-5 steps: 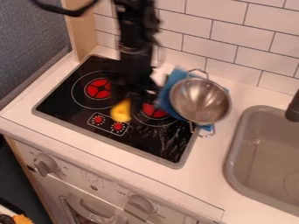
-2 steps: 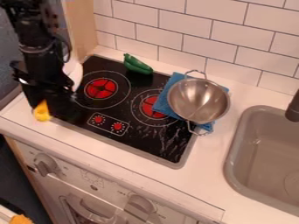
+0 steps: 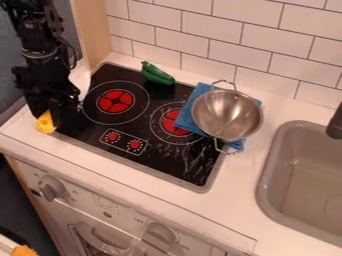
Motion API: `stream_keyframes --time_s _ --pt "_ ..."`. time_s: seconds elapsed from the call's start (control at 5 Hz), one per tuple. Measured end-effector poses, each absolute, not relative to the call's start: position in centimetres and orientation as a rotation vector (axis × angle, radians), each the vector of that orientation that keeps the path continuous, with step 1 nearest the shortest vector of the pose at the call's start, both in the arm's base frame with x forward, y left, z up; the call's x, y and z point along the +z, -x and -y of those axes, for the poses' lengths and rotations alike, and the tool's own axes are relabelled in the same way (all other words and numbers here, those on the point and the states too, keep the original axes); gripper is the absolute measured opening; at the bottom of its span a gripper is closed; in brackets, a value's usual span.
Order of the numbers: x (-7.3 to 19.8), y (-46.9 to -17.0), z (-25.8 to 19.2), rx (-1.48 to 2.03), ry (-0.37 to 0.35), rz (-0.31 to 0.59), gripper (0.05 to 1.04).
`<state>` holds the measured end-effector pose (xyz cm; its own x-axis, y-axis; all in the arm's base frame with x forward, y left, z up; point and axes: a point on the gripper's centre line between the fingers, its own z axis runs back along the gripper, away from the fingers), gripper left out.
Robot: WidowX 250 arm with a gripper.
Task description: Pick the yellow and white knife and put it on the left side of the hob
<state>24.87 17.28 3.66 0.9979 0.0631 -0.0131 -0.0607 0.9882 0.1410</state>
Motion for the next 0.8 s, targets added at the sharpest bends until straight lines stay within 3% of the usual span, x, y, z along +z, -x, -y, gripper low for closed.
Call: stream_keyframes --time_s 0.2,0.4,0.6,0.8 --pt "3.8 -27.1 -17.1 0.016 -0.165 -0.007 0.554" --pt "3.9 -27.8 -17.2 -0.034 -0.170 0.000 0.860" --pt "4.1 -28.2 -16.1 -0.064 -0.167 -0.008 1.017" --pt "6.4 -29.1 -15.6 -0.086 -0.193 0.078 1.011"
